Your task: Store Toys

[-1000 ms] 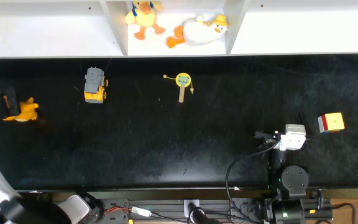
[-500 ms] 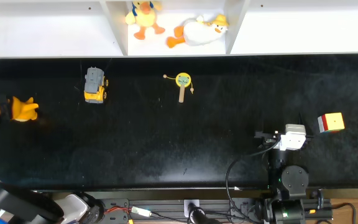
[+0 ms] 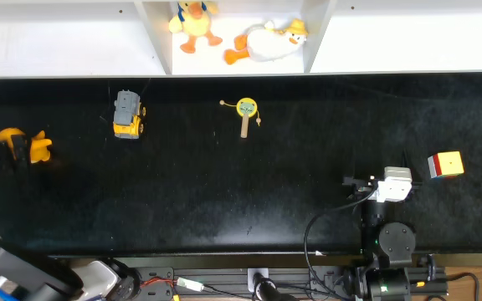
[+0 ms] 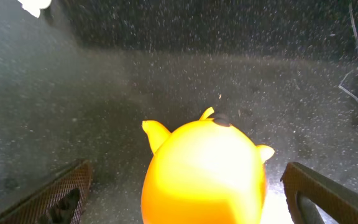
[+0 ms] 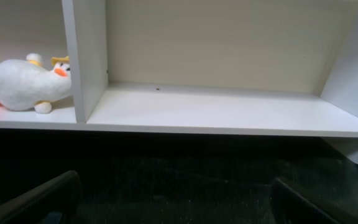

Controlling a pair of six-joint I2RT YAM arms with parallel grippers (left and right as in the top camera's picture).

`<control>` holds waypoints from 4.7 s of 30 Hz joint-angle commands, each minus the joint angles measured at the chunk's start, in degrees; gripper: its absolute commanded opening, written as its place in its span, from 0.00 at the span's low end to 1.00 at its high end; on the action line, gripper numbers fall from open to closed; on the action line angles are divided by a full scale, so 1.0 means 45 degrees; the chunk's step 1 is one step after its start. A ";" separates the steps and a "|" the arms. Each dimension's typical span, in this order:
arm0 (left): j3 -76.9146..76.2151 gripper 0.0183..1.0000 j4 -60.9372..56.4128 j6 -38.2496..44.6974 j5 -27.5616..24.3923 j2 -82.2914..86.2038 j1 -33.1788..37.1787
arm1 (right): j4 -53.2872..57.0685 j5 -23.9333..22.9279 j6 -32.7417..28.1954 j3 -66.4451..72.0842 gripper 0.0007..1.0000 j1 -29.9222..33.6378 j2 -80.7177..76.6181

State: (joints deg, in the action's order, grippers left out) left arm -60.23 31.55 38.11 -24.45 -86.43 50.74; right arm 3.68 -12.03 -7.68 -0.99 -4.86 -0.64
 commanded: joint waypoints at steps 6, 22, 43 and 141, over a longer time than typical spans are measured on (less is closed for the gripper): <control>0.0087 0.94 -0.0359 0.0248 -0.0471 -0.0845 0.0141 | -0.0068 0.0005 0.0092 0.0155 1.00 0.0087 0.0097; 0.0083 0.45 -0.0631 -0.0238 -0.0996 -0.0845 0.0141 | -0.0073 0.0005 0.0092 0.0155 0.99 0.0087 0.0097; -0.2467 0.23 -0.2225 -0.3793 0.0510 -0.0126 -0.3322 | -0.0073 0.0005 0.0092 0.0155 1.00 0.0087 0.0097; -0.5440 1.00 -0.5984 -0.6611 0.2195 -0.5022 -0.5639 | -0.0068 0.0005 0.0092 0.0155 0.99 0.0087 0.0097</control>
State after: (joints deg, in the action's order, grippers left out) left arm -83.74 5.30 10.39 -12.93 -106.69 25.47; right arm 3.66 -12.03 -7.68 -0.99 -4.84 -0.64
